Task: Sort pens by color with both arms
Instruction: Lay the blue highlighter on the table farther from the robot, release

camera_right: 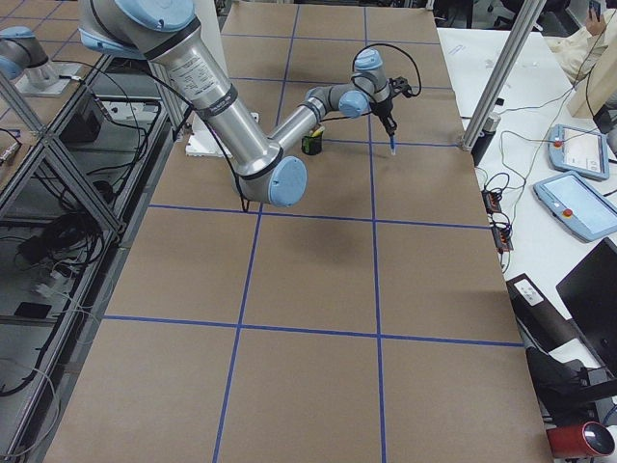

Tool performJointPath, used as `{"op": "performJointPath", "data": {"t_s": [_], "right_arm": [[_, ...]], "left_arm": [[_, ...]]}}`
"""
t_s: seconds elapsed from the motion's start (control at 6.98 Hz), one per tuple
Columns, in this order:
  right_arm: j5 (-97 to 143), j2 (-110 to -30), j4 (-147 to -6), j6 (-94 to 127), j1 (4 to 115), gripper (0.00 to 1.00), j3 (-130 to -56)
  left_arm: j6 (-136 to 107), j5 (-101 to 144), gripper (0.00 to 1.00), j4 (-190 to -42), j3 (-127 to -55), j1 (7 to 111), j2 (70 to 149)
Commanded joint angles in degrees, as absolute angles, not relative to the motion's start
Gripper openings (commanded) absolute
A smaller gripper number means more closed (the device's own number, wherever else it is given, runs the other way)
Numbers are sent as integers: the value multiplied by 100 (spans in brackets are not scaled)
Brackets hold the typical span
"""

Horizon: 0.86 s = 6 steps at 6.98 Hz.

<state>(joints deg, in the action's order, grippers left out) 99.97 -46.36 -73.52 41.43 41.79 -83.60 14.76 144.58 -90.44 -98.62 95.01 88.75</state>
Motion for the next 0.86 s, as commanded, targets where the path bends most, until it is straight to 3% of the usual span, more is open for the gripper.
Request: {"op": "performJointPath", "data": {"t_s": [0.0, 0.14, 0.29, 0.43, 0.57, 0.72], "right_arm": [[9914, -4685, -7277, 4184, 4069, 28, -8367], [9914, -4685, -7286, 4184, 4052, 40, -8367], [9914, -4685, -7277, 4175, 4043, 61, -8367], [9923, -4702, -7277, 4175, 4008, 75, -8376], [9949, -4720, -7286, 4166, 4008, 97, -8411], [10088, -4720, -7347, 4175, 4034, 98, -8481]], "left_arm": [[1477, 14458, 100, -9044, -9861, 9501, 8877], [1477, 14458, 100, -9044, -9853, 9501, 8877], [1477, 14458, 100, -9044, -9861, 9501, 8877], [1477, 14458, 100, -9044, -9853, 9501, 8877], [1477, 14458, 100, -9053, -9853, 9501, 8877], [1459, 14458, 100, -9061, -9861, 9501, 8877]]}}
